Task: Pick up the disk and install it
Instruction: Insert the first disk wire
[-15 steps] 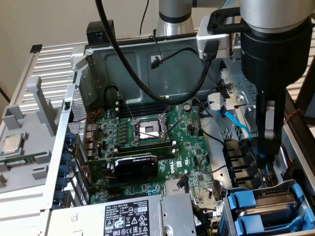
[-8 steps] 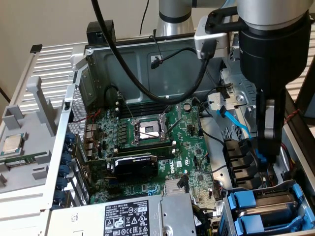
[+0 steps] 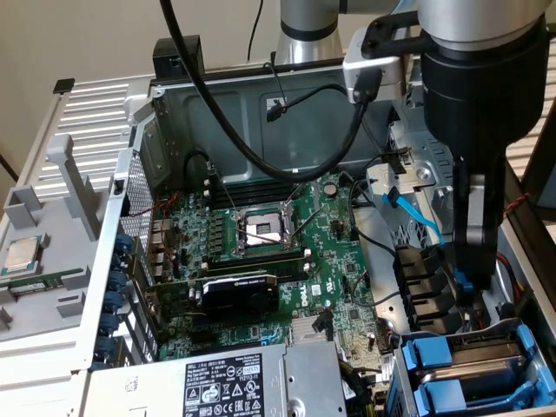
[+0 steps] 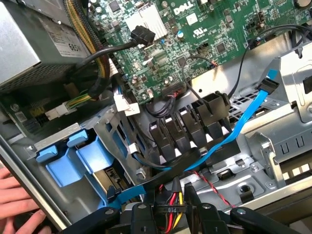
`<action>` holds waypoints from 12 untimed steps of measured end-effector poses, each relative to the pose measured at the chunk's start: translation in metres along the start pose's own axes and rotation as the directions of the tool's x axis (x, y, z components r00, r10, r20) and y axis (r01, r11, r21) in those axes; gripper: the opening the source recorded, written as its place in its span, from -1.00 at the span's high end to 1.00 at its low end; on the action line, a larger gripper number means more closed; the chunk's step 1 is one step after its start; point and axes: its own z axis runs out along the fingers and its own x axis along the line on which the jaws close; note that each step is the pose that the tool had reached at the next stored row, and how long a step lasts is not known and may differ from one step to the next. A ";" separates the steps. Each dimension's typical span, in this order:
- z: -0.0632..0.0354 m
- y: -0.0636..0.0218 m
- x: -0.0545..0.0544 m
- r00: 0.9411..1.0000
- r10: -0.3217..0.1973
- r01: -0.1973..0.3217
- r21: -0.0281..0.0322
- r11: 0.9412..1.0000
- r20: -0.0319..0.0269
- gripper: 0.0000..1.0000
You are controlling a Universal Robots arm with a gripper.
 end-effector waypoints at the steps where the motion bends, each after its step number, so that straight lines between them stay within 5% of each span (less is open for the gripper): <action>1: -0.0006 0.0002 0.000 1.000 0.001 -0.001 0.004 1.000 0.001 0.30; 5: -0.0021 0.0016 0.001 1.000 0.005 -0.005 0.013 1.000 0.004 0.30; 12: -0.0001 0.0040 0.002 1.000 0.029 -0.029 0.026 0.999 -0.002 0.30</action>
